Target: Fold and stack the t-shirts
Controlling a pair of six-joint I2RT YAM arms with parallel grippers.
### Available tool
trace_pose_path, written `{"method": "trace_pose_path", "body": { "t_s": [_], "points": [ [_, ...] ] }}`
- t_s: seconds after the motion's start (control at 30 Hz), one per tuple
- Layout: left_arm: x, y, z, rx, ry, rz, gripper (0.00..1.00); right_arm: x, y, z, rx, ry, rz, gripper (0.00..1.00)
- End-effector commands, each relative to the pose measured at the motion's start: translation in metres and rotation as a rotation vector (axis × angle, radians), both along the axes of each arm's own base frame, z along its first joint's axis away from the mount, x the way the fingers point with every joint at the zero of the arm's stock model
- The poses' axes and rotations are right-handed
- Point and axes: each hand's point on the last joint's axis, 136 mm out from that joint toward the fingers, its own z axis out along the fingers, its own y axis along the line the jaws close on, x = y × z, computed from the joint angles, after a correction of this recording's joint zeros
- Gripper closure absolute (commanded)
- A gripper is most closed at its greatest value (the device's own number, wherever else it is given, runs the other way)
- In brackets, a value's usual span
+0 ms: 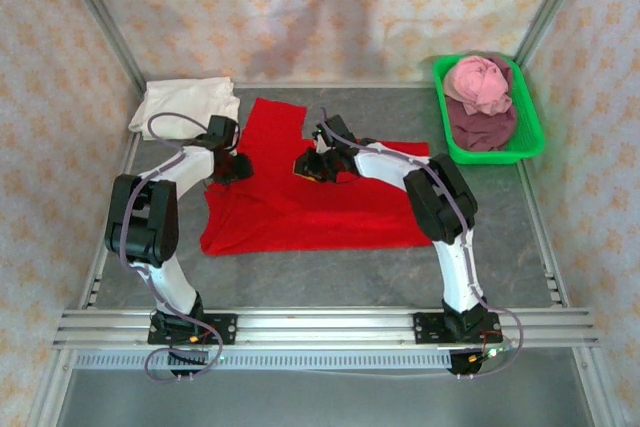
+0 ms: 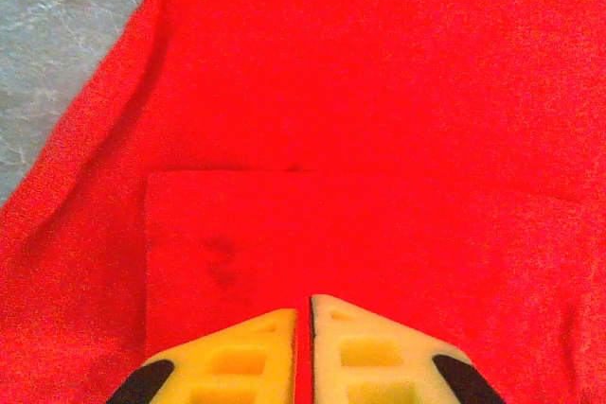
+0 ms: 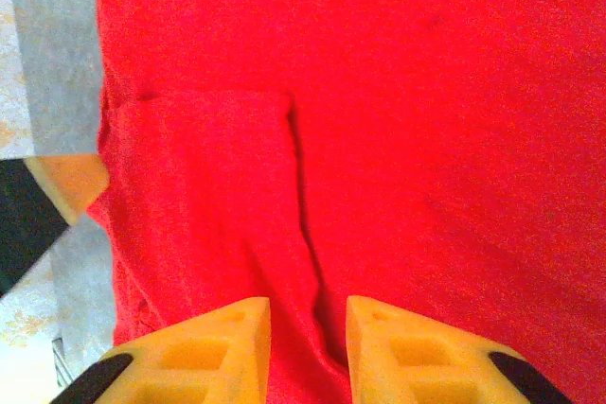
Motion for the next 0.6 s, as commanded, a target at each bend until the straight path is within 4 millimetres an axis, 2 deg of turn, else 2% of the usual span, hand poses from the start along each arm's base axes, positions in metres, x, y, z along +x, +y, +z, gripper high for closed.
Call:
{"method": "trace_pose_path", "body": {
  "t_s": [0.0,0.13,0.27,0.33,0.43,0.57],
  "points": [
    [-0.011,-0.001,0.013,0.000,-0.018,0.011,0.53,-0.001,0.012,-0.008,-0.022,0.014,0.050,0.69],
    [-0.023,-0.003,-0.001,-0.025,0.014,0.019,0.54,-0.009,0.032,-0.019,-0.036,0.030,0.108,0.66],
    [-0.028,-0.007,-0.012,-0.049,0.023,0.011,0.65,-0.013,0.049,-0.025,-0.032,0.042,0.144,0.63],
    [-0.028,-0.010,-0.013,-0.060,0.030,0.001,0.79,-0.014,0.055,-0.029,-0.027,0.048,0.156,0.62],
    [-0.025,-0.014,-0.006,-0.071,0.015,-0.015,1.00,-0.014,0.059,-0.032,-0.016,0.062,0.164,0.62],
    [-0.024,-0.017,0.011,-0.063,-0.025,-0.034,1.00,-0.016,0.066,-0.029,0.012,0.063,0.177,0.65]
  ]
}}
